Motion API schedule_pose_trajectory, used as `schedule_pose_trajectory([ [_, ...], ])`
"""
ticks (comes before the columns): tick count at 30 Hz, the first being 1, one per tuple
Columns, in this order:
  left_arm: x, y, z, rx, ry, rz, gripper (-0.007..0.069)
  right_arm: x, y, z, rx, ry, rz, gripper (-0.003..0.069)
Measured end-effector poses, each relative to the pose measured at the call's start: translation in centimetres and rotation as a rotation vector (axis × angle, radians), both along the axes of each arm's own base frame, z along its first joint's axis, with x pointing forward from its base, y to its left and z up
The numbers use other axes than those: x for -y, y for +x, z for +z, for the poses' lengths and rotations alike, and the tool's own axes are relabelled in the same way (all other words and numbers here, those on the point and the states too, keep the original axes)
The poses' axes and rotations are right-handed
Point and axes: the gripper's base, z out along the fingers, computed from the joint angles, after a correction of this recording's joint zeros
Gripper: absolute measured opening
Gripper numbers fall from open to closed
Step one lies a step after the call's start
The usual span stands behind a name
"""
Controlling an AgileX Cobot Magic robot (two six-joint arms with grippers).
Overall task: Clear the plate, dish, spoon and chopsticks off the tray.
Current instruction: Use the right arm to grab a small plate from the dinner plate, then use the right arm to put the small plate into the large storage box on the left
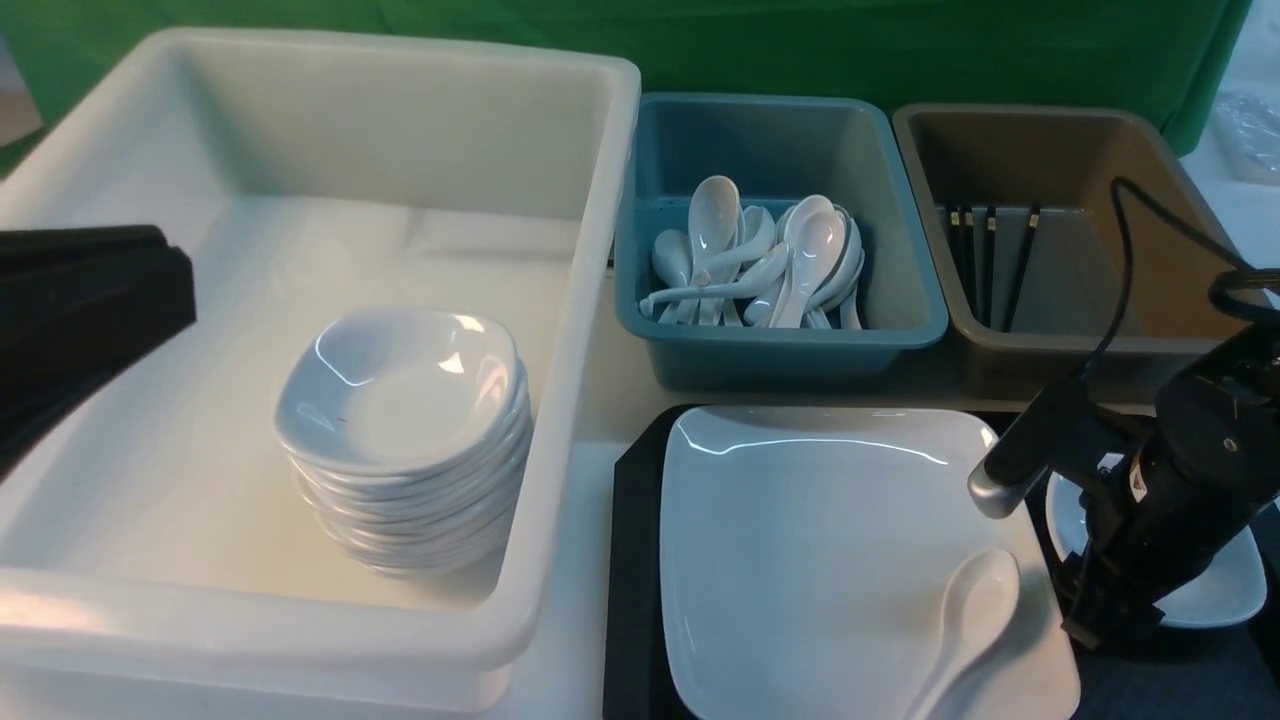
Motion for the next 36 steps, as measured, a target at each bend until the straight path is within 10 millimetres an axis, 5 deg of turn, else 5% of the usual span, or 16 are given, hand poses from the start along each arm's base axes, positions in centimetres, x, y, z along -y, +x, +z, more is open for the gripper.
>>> schedule_pose_trajectory([
  [4, 0.0, 0.0, -0.1, -0.008, 0.005, -0.006, 0.002, -0.1, 0.1, -0.1, -0.007, -0.001, -0.002, 0.0427],
  [8, 0.1, -0.1, -0.2, -0.017, 0.011, -0.012, 0.002, -0.6, -0.3, -0.1, -0.034, -0.002, -0.004, 0.0237],
  [12, 0.1, -0.1, -0.2, -0.018, 0.012, -0.014, 0.002, -1.2, -0.9, 1.1, -0.022, -0.011, 0.012, 0.0195],
  [16, 0.1, -0.1, -0.2, -0.017, 0.014, -0.012, 0.002, -2.3, -2.9, 5.8, 0.048, 0.026, -0.034, 0.0066],
  [21, 0.0, 0.0, -0.2, -0.007, 0.025, -0.003, 0.002, -3.4, -4.5, 13.3, 0.228, 0.139, -0.094, 0.0064],
  [22, -0.1, 0.0, -0.3, -0.002, 0.046, 0.009, 0.002, -4.8, -5.4, 16.4, 0.304, 0.224, -0.06, 0.0064],
  [24, -0.2, 0.1, -0.3, -0.004, 0.057, 0.023, 0.002, -5.9, -5.9, 18.1, 0.338, 0.28, -0.016, 0.0064],
  [26, -0.7, 0.3, -0.5, -0.035, 0.058, 0.077, 0.002, -9.6, -7.1, 21.6, 0.415, 0.416, 0.131, 0.0064],
  [29, -1.5, 0.0, 0.1, -0.079, 0.074, 0.157, 0.002, -16.1, -8.7, 23.8, 0.504, 0.556, 0.42, 0.0064],
  [32, -2.4, -0.9, 0.6, -0.1, 0.081, 0.214, 0.002, -21.1, -9.6, 23.7, 0.543, 0.575, 0.652, 0.0064],
  [36, -3.7, -3.3, 1.1, -0.082, 0.059, 0.26, 0.002, -26.9, -9.3, 20.5, 0.531, 0.487, 0.9, 0.0064],
])
